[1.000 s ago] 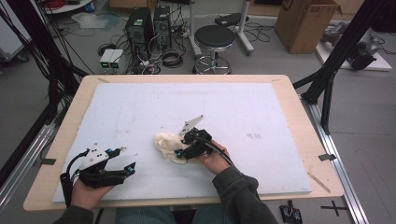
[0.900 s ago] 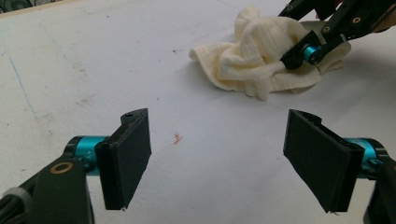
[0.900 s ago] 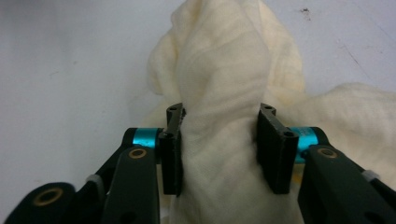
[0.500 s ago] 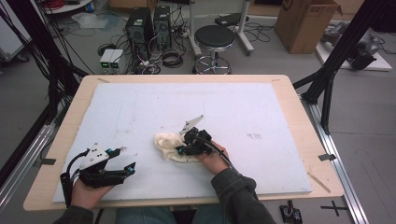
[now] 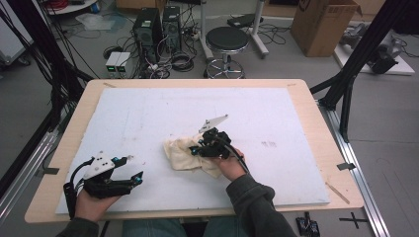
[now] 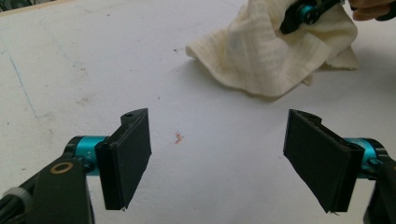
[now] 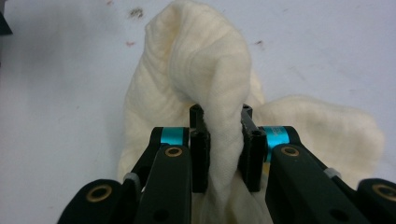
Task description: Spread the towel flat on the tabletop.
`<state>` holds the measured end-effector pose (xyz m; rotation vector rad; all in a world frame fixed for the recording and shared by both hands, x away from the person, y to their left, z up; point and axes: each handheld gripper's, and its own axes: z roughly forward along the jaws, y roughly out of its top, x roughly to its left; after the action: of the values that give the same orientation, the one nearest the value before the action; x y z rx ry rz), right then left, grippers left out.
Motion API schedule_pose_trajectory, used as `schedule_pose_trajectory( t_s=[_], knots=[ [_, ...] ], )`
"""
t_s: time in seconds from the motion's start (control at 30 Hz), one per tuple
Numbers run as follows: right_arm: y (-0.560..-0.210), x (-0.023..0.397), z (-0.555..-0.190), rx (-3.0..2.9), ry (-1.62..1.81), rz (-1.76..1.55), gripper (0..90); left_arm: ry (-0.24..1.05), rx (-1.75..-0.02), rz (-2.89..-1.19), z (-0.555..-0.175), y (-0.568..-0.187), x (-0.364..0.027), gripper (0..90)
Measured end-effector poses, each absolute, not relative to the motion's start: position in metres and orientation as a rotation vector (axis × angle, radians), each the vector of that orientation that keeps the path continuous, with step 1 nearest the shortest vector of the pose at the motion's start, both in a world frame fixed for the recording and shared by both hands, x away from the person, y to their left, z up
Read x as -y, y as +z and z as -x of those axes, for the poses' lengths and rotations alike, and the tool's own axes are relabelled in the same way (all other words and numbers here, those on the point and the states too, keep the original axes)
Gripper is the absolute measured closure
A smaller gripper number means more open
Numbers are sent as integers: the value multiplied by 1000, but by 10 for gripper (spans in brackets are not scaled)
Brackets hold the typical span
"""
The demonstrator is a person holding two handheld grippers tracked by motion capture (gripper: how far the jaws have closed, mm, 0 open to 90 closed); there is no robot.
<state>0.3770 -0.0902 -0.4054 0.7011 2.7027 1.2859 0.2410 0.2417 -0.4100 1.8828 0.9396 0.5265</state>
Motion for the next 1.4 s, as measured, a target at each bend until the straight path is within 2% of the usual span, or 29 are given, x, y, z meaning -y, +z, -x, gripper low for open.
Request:
schedule_pose_trajectory(
  t_s=[0.23, 0.57, 0.77, 0.97, 1.1, 1.17, 1.23, 1.4],
  knots=[
    [-384, 99, -390, -2608, 1315, -766, 782, 526, -939, -1884, -241, -410, -241, 236],
    [-375, 96, -411, -2515, 1355, -886, 782, 524, -934, -1892, -243, -411, -241, 236],
    [-386, 80, -425, -2489, 1327, -957, 778, 520, -930, -1896, -244, -411, -240, 236],
    [-418, 62, -437, -2577, 1186, -999, 756, 518, -930, -1894, -244, -412, -240, 238],
    [-425, 58, -440, -2604, 1166, -983, 698, 515, -928, -1898, -246, -412, -239, 238],
    [-422, 60, -439, -2597, 1167, -968, 629, 510, -926, -1900, -246, -413, -238, 238],
    [-415, 64, -436, -2596, 1195, -957, 512, 509, -923, -1904, -247, -413, -236, 238],
    [-402, 72, -429, -2581, 1228, -924, 445, 498, -914, -1906, -250, -413, -230, 238]
  ],
)
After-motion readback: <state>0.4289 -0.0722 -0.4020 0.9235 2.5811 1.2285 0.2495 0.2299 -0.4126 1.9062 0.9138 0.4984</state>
